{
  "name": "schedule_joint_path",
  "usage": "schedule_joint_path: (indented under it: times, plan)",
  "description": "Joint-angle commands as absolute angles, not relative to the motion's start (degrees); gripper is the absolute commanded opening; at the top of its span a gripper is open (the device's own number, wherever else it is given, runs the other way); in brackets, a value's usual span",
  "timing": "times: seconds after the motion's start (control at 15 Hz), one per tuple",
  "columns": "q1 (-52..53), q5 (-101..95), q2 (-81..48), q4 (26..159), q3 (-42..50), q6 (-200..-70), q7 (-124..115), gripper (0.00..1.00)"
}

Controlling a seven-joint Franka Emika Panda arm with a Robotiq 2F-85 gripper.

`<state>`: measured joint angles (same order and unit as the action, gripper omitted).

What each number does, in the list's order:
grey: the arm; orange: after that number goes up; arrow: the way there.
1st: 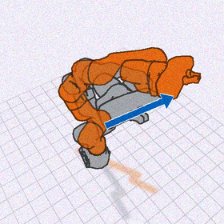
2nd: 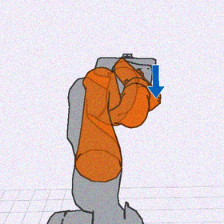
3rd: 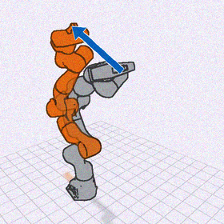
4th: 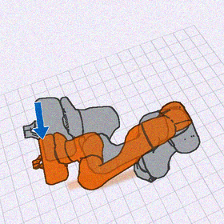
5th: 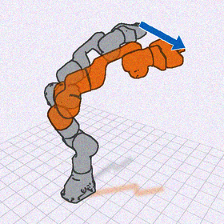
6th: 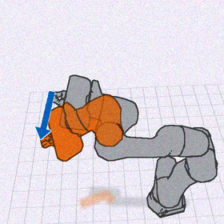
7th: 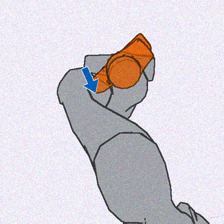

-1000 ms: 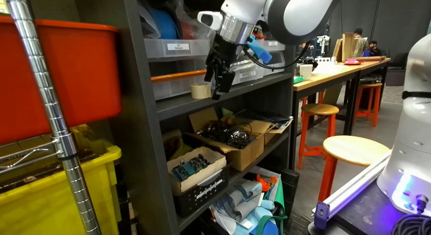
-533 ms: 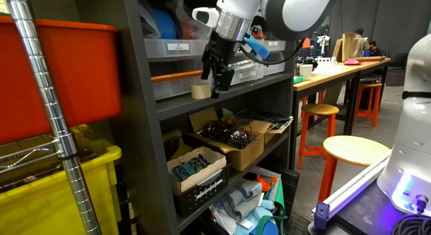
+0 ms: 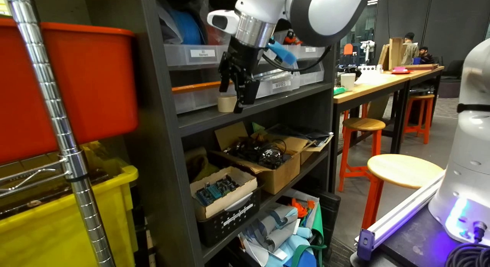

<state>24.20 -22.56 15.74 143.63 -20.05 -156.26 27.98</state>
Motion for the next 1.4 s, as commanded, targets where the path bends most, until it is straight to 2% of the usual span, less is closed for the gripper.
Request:
schedule_joint_path:
  times: [0.0, 1.13, 1.2, 1.33]
  plan:
    - [24.06, -24.04, 13.56, 140.81, -20.29, -154.4, 29.97, 1.0]
    - [23.56, -23.19, 14.75, 142.76, -18.91, -154.36, 30.76, 0.99]
    - [23.54, -23.21, 14.71, 142.72, -18.86, -154.26, 30.8, 0.81]
    - [23.48, -23.32, 14.71, 142.63, -18.84, -153.96, 30.73, 0.71]
